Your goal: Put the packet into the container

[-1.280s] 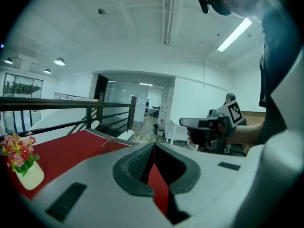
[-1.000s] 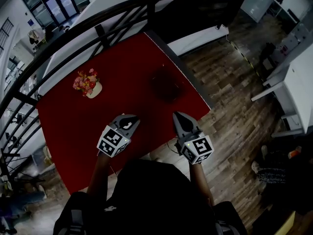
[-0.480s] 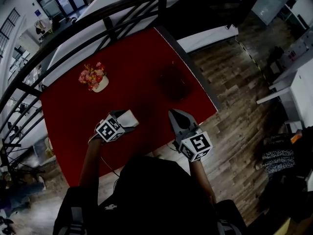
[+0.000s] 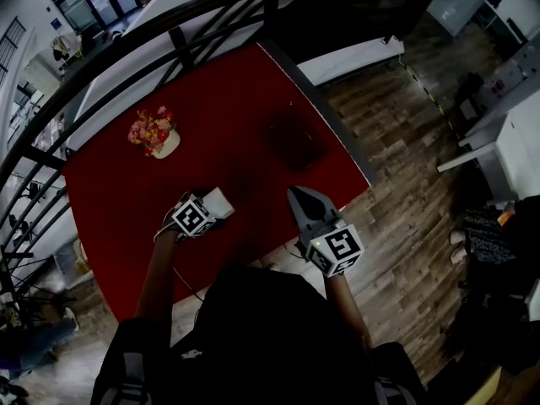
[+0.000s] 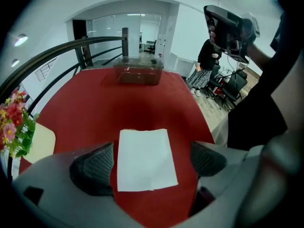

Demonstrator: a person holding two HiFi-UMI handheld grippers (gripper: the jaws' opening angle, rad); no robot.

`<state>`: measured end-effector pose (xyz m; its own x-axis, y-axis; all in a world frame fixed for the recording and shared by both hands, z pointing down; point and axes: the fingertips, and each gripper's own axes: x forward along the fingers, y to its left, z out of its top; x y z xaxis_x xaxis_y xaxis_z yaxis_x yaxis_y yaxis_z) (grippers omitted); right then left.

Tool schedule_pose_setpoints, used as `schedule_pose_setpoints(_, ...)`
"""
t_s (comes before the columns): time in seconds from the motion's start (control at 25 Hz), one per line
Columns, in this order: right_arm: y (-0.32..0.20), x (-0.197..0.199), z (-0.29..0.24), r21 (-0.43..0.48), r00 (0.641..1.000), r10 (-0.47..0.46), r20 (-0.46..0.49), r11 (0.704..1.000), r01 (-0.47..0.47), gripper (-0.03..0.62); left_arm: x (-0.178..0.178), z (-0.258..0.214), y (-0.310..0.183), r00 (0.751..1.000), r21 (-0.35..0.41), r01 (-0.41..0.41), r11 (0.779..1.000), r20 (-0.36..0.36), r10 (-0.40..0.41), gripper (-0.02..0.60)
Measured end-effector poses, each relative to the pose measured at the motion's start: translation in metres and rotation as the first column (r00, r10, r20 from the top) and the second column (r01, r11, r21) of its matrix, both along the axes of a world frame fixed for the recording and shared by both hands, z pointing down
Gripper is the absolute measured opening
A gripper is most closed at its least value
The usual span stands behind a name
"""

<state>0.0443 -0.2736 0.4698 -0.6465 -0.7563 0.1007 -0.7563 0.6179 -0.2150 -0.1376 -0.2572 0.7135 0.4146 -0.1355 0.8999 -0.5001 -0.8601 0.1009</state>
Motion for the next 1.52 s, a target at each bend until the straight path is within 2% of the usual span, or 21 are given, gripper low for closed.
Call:
schedule_pose_setpoints(0.08,0.001,0.0,0.0,-0.001,1.0,0.0,-0.001,1.0,0.0,0.02,-0.002,0.007,-0.001,1.0,0.007,0.015,1.0,0.006,-0.015,0.485)
schedule_pose_setpoints(0.36,0.003,-0.003,0.0,-0.003,1.0,-0.003,0.001,1.0,0.003,0.02,-0.006,0.022,-0.009,0.998,0.032,-0.006,0.999,0.064,0.004,0.485)
schedule_pose_setpoints(0.48,0.003,-0.004,0.0,-0.001,1.0,0.001,0.0,1.0,-0.001,0.02,-0.005,0.029,-0.003,0.998,-0.007,0.002,1.0,0.056,-0.001,0.485)
schedule_pose_setpoints(0.64,0.003,-0.001,-0.001,-0.005,1.0,0.013,0.003,1.0,-0.013,0.02,-0.001,0.036,0.001,0.998,-0.044,-0.03,0.999,0.055,0.033,0.485)
schedule_pose_setpoints(0.8,0.003,0.0,0.0,-0.018,1.0,0.02,0.011,1.0,-0.02,0.02,-0.004,0.037,-0.001,0.998,-0.085,0.025,0.996,0.053,-0.021,0.482)
schedule_pose_setpoints(0.84,0.003,0.001,0.0,-0.017,1.0,0.021,0.014,1.0,-0.021,0.02,-0.005,0.037,-0.002,0.998,-0.085,0.024,0.996,0.067,-0.018,0.477)
schedule_pose_setpoints(0.92,0.003,0.0,0.0,-0.015,1.0,0.023,0.016,1.0,-0.023,0.02,-0.008,0.036,-0.002,0.996,-0.086,0.018,0.996,0.089,-0.01,0.405)
schedule_pose_setpoints(1.04,0.004,0.002,0.001,-0.021,0.999,0.03,0.02,0.999,-0.029,0.021,-0.006,0.036,0.004,0.996,-0.105,-0.002,0.995,0.094,0.012,0.383)
schedule_pose_setpoints(1.36,0.005,0.01,0.006,-0.024,0.998,0.055,0.015,0.998,-0.055,0.02,0.013,0.024,-0.003,0.999,-0.13,0.009,0.991,0.043,-0.004,0.37)
schedule_pose_setpoints(1.52,0.006,0.017,0.006,-0.021,0.997,0.076,0.007,0.997,-0.075,0.02,0.036,0.008,-0.019,1.0,-0.104,0.02,0.994,0.005,-0.019,0.37)
